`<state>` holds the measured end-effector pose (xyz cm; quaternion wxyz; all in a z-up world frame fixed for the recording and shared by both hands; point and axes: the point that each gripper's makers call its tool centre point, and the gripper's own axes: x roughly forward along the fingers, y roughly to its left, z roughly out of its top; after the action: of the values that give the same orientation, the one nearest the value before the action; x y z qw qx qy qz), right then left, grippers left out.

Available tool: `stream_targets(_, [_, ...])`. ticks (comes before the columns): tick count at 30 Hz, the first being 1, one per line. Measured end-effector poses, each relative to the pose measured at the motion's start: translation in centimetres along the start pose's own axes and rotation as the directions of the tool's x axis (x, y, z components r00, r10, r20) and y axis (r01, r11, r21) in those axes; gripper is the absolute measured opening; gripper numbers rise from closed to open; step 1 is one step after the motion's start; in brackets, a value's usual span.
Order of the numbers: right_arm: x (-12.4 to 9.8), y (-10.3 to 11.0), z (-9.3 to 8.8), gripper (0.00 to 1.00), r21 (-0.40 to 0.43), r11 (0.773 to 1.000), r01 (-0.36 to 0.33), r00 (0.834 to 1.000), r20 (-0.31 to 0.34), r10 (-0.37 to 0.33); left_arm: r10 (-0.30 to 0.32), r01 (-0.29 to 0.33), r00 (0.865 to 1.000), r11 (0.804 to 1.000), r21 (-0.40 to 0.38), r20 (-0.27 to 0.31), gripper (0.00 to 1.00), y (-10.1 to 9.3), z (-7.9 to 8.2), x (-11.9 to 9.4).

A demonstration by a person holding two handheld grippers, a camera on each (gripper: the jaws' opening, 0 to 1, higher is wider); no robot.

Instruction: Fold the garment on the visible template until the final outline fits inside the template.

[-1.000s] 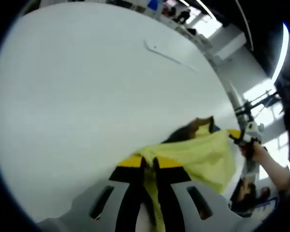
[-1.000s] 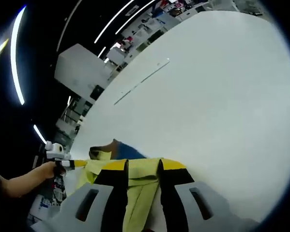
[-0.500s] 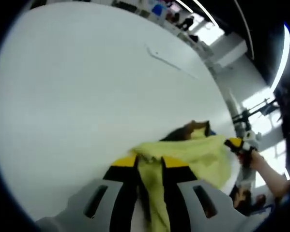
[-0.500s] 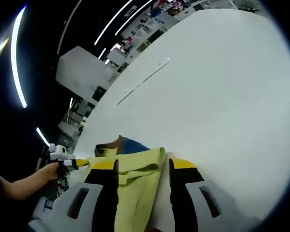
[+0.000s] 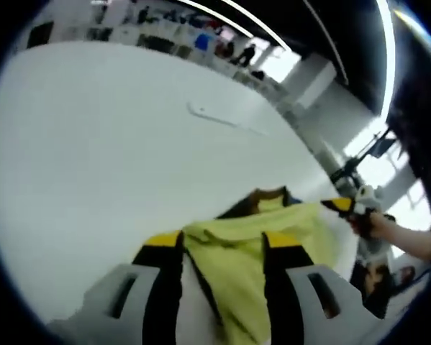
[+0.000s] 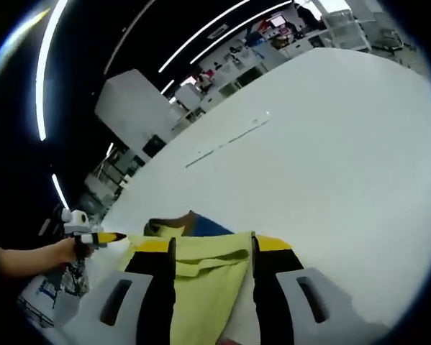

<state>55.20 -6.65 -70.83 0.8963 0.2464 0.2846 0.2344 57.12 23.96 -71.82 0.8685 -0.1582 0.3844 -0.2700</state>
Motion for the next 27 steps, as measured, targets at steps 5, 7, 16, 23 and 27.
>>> stream_targets(5, [-0.5,0.3,1.0,0.46,-0.035,0.999,-0.001,0.999,0.04,0.002,-0.012,0.012,1.0,0.997,0.08,0.007,0.48,-0.7,0.3,-0.9])
stream_targets(7, [-0.8,0.5,1.3,0.47,-0.055,0.998,-0.004,0.999,0.05,0.007,-0.015,0.015,1.0,0.994,0.111,0.002,0.48,-1.1,0.2,-1.3])
stream_targets(16, [-1.7,2.2,1.1,0.51,-0.238,0.971,-0.023,0.999,0.03,0.031,0.004,0.0,1.0,0.971,0.237,-0.019,0.49,-2.5,-0.5,-2.8])
stream_targets(23, [-2.3,3.2,0.6,0.52,-0.312,0.949,-0.037,0.999,0.016,0.044,0.013,-0.003,0.999,0.956,0.295,-0.031,0.5,-3.0,-0.9,-3.2])
stream_targets(27, [-2.7,3.2,0.6,0.52,-0.357,0.934,-0.029,0.999,0.012,0.036,0.025,-0.012,0.999,0.942,0.335,-0.037,0.5,-3.3,-1.1,-3.5])
